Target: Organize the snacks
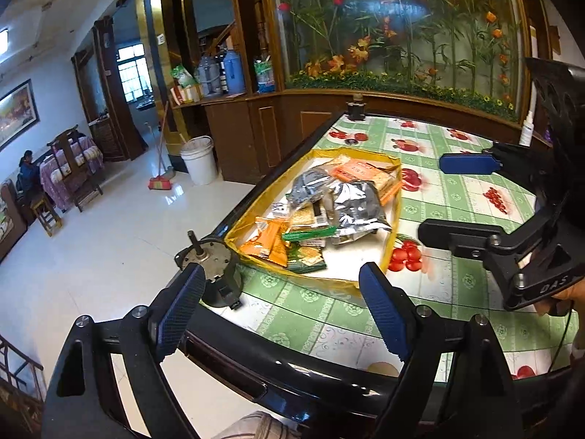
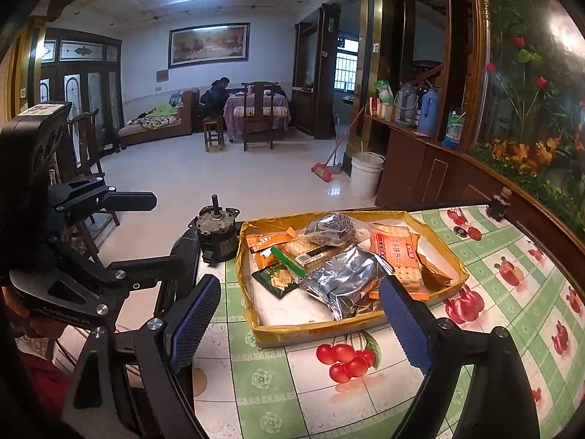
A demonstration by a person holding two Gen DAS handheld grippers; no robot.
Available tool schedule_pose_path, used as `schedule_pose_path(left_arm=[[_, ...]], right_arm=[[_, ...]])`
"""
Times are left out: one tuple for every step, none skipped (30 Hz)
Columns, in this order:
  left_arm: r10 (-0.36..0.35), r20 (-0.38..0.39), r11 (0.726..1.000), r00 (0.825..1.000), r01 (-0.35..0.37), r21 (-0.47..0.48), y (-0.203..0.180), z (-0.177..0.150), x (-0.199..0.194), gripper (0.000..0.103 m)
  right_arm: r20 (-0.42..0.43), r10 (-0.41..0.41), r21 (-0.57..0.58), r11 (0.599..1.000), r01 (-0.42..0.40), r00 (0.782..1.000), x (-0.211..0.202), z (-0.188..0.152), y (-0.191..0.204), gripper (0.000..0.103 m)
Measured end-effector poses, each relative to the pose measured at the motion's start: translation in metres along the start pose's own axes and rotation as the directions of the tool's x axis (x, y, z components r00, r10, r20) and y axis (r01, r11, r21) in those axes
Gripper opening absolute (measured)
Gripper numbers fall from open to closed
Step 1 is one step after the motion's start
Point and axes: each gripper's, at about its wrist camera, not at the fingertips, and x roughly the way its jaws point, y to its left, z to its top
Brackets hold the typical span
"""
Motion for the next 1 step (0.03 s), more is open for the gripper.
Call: schedule_pose_path(left_arm=[[-0.01, -0.004, 1.0, 1.0, 0.01, -0.008, 0.0004, 0.0001, -0.0003, 0.087]], right_arm=[[0.0, 0.002, -0.002, 1.0, -0.002, 1.0, 0.0004, 0.0002, 0.0008, 0.09]])
